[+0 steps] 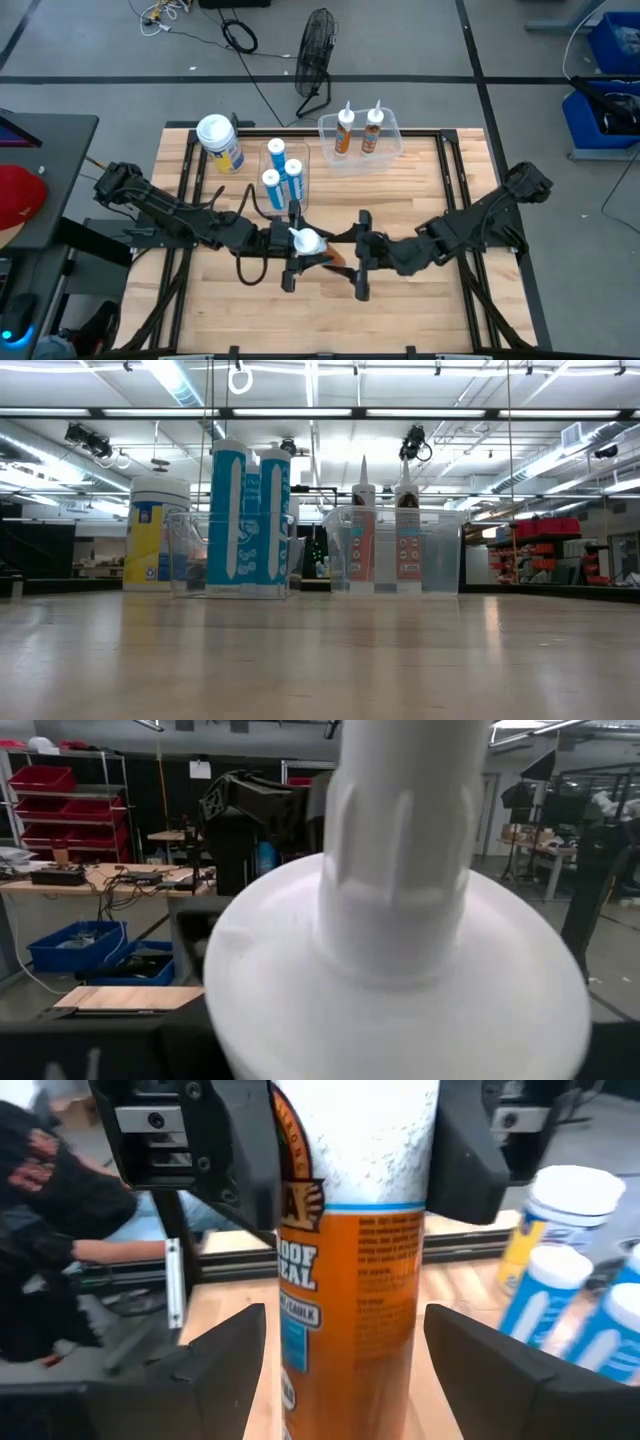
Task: Pick & place silicon tubes, Sealant and Lysol wipes
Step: Put the orange sealant into the white bin
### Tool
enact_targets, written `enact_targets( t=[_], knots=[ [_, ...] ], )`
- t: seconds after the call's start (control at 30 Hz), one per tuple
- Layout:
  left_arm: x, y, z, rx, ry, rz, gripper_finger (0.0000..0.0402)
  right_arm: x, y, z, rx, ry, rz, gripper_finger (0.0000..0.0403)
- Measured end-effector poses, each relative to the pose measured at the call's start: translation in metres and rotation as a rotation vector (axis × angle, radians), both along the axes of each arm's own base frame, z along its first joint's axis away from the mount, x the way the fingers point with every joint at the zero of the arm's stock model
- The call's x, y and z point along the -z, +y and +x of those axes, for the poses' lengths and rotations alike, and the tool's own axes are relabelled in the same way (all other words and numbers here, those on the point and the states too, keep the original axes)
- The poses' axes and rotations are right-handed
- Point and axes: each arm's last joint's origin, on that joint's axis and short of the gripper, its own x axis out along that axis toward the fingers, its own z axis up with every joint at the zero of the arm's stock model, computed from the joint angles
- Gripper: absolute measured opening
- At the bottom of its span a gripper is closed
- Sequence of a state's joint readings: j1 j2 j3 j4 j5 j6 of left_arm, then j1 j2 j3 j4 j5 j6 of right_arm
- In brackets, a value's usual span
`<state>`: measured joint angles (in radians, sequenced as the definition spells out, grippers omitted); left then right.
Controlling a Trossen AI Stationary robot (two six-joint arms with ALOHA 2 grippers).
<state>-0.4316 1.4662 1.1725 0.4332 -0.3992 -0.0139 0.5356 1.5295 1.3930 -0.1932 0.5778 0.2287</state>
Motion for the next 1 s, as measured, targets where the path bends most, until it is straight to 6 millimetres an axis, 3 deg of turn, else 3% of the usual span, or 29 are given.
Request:
enact_targets(
  t=[0.63,1.0],
  knots=[
    [0.002,0.001,0.001,0.002,0.015,0.007,0.0207,-0.007,-0.027,0.019,-0.161,-0.041,0.14,0.0275],
    [0.001,0.0,0.0,0.006,0.013,-0.007,0.0206,-0.007,-0.034,0.024,-0.27,-0.038,0.174,0.0238]
  ],
)
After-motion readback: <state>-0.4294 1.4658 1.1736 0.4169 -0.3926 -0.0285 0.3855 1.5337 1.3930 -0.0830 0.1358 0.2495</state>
